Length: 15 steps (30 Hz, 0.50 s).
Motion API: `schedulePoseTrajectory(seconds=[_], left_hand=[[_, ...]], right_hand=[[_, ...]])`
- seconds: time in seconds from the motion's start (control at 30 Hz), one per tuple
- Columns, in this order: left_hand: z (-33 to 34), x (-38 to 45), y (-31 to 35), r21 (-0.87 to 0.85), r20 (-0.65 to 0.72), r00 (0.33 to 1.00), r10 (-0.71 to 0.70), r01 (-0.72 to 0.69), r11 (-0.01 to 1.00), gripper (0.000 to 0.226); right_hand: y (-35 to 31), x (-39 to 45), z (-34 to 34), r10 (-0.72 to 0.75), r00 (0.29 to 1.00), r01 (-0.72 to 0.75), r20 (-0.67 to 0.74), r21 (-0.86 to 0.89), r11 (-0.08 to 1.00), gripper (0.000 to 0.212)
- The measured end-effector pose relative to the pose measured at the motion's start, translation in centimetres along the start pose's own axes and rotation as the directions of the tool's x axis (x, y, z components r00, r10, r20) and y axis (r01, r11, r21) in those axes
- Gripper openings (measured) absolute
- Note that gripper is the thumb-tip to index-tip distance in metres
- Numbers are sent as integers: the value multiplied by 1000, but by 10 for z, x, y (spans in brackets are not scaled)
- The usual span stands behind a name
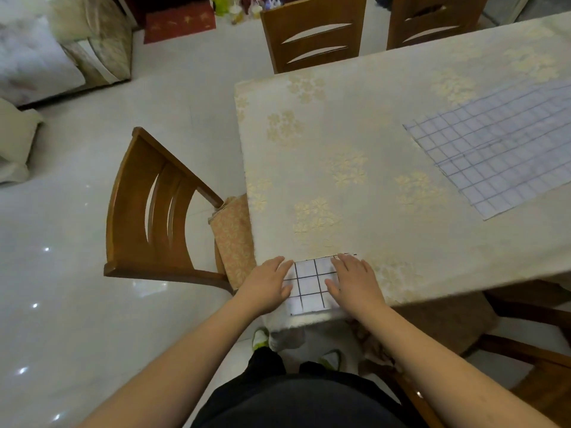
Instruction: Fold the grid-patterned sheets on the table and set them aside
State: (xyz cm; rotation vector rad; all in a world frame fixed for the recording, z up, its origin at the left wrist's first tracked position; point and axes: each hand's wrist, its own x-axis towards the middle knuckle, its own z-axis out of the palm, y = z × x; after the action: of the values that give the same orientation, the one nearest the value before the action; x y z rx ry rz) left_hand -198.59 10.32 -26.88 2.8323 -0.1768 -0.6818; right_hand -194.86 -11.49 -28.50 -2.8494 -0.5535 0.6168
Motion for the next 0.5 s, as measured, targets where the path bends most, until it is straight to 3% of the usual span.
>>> schedulePoseTrajectory(seconds=[0.5], left_hand=[[-31,-93,-26,23,-47,991,-122,123,992,50]], right_hand=[[-105,-29,-28,-172,984,177,-48,133,975,59]])
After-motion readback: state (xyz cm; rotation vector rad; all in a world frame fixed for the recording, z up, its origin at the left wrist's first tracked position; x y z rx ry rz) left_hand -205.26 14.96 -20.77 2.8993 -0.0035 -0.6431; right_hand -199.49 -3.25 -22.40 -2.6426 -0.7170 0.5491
